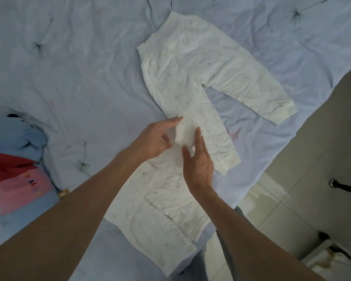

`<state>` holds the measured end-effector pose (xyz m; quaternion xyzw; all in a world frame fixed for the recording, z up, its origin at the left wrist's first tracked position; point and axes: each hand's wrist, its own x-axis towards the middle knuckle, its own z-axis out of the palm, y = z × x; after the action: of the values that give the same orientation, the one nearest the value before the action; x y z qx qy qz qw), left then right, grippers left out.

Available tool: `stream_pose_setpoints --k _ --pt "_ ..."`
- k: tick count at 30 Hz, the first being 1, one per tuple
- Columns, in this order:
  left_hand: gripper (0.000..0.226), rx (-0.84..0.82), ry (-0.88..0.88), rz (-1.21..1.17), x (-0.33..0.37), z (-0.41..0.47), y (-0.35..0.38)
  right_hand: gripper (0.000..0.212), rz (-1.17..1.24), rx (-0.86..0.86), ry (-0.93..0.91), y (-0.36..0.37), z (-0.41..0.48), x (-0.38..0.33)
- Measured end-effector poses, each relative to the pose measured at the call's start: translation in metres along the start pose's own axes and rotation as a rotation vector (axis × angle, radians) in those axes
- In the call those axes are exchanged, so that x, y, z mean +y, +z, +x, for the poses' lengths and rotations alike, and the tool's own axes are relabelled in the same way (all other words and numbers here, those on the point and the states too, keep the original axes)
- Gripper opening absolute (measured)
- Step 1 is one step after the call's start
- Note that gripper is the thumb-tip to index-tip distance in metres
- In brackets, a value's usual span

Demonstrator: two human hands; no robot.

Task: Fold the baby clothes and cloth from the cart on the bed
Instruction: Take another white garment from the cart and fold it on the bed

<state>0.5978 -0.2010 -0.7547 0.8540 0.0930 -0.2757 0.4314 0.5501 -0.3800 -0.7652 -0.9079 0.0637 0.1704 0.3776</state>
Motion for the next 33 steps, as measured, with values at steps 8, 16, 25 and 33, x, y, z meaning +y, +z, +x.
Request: stream_pose_setpoints --k 8,16,25,33 --pt "0.096 0.046 -0.051 -0.002 0.018 0.031 0.001 0.069 -0.046 -0.013 -0.035 -0.017 0.038 0.003" --pt "0.103 0.1 -0.058 -0.034 0.022 0.04 -0.005 0.075 0.019 -0.051 -0.096 -0.034 0.074 0.007" --pt "0.086 0.256 -0.118 -0.069 0.031 0.031 0.0 0.071 -0.1 -0.069 -0.19 -0.06 0.111 -0.001" --pt "0.078 0.423 -0.172 0.173 0.019 -0.01 -0.007 0.067 -0.22 -0.139 -0.385 -0.065 0.098 -0.035"
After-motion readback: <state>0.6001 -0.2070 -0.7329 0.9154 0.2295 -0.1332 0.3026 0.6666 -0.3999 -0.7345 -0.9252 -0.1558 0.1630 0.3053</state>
